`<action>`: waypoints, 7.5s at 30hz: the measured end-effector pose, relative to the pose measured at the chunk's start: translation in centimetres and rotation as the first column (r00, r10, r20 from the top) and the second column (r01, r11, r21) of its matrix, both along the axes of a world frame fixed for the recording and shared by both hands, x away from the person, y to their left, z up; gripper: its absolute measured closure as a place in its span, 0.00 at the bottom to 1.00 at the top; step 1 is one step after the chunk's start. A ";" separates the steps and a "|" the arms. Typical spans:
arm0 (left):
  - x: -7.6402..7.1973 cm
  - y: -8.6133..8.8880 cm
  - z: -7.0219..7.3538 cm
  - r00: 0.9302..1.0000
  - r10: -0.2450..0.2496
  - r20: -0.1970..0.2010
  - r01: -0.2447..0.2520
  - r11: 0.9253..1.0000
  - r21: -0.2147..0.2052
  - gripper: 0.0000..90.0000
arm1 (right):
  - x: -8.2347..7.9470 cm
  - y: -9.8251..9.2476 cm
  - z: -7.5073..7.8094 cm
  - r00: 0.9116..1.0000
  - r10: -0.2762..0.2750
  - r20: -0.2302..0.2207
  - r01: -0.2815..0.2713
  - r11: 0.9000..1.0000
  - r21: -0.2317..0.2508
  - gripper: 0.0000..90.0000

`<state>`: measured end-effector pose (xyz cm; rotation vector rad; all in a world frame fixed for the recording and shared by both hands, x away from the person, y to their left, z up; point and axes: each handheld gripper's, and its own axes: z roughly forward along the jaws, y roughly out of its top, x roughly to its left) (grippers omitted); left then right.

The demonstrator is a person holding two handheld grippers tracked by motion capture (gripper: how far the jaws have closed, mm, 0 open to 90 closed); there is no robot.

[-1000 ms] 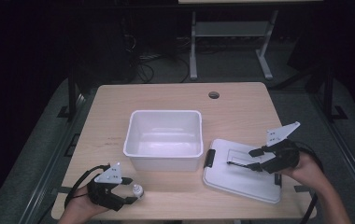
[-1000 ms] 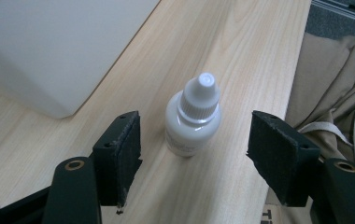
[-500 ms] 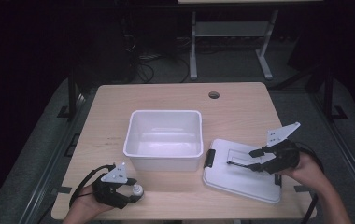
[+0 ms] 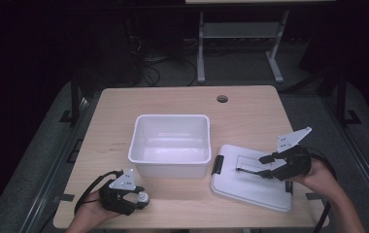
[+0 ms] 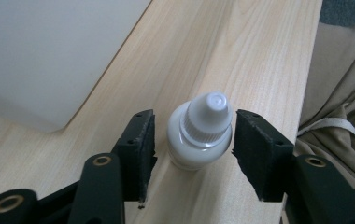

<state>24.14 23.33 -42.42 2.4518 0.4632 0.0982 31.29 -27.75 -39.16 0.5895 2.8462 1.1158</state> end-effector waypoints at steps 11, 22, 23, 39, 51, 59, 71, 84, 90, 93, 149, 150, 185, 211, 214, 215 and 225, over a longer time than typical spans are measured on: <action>0.3 -0.4 -0.2 1.000 -0.007 -0.009 0.007 1.000 0.019 0.57 | -0.1 -0.2 0.0 1.000 -0.005 -0.002 0.005 1.000 0.011 0.52; 0.3 -0.6 -0.2 1.000 -0.019 -0.007 0.019 0.999 0.026 0.66 | -0.2 -0.5 -0.2 1.000 -0.008 -0.001 0.008 1.000 0.019 0.52; 0.2 -0.7 -0.2 1.000 -0.019 -0.007 0.019 0.999 0.026 0.66 | -0.2 -0.5 -0.2 1.000 -0.009 0.000 0.009 1.000 0.019 0.52; -0.4 -0.2 1.6 0.999 -0.025 0.020 0.025 0.999 0.028 0.66 | -0.3 -0.7 -0.3 1.000 -0.016 -0.004 0.016 1.000 0.022 0.52; -0.7 0.9 4.3 0.999 -0.018 0.040 0.018 1.000 0.022 0.66 | -0.3 -0.5 -0.2 1.000 -0.017 -0.006 0.017 1.000 0.018 0.52; -0.8 1.5 6.0 0.998 -0.013 0.054 0.012 1.000 0.021 0.66 | -0.3 -0.5 0.0 1.000 -0.016 0.001 0.016 1.000 0.015 0.52; -0.3 1.6 8.2 0.998 -0.002 0.065 0.000 0.999 0.035 0.66 | -0.3 -0.5 0.1 1.000 -0.015 0.001 0.015 1.000 0.016 0.52; 0.7 1.4 10.3 0.996 -0.009 0.085 0.007 1.000 0.027 0.66 | -0.4 -0.6 0.3 1.000 -0.017 0.004 0.017 1.000 0.006 0.52; 1.2 1.3 10.9 0.996 -0.005 0.090 0.004 1.000 0.019 0.66 | -0.4 -0.5 0.2 1.000 -0.015 0.002 0.015 1.000 0.007 0.52; 1.5 1.2 11.2 0.996 -0.001 0.088 0.001 1.000 0.005 0.66 | -0.4 -0.5 0.0 1.000 -0.014 0.001 0.014 1.000 0.011 0.52; 8.0 -1.0 13.9 0.994 0.055 0.097 -0.059 0.997 0.048 0.66 | 0.0 -1.0 0.7 1.000 -0.015 0.002 0.015 1.000 0.014 0.53; 8.1 -1.0 13.8 0.993 0.056 0.100 -0.061 0.997 0.048 0.66 | 0.0 -1.0 0.6 1.000 -0.015 0.002 0.015 1.000 0.014 0.53; 9.2 -0.8 10.0 0.994 0.093 0.050 -0.096 0.994 0.059 0.66 | 0.0 -1.0 0.4 1.000 -0.013 -0.002 0.013 1.000 0.016 0.53; 9.8 -0.8 8.5 0.991 0.124 0.053 -0.127 0.990 0.060 0.66 | 0.0 -1.0 0.4 1.000 -0.012 -0.003 0.012 1.000 0.020 0.52; 9.8 -1.1 8.3 0.991 0.121 0.055 -0.125 0.990 0.068 0.66 | 0.0 -0.9 0.3 1.000 -0.013 -0.006 0.013 1.000 0.021 0.52; 9.8 -1.2 8.3 0.991 0.122 0.055 -0.125 0.990 0.069 0.66 | 0.0 -0.9 0.3 1.000 -0.013 -0.006 0.013 1.000 0.021 0.52; 10.1 -1.2 7.6 0.989 0.135 0.051 -0.138 0.988 0.062 0.66 | 0.0 -1.1 0.3 1.000 -0.016 -0.005 0.016 0.999 0.027 0.52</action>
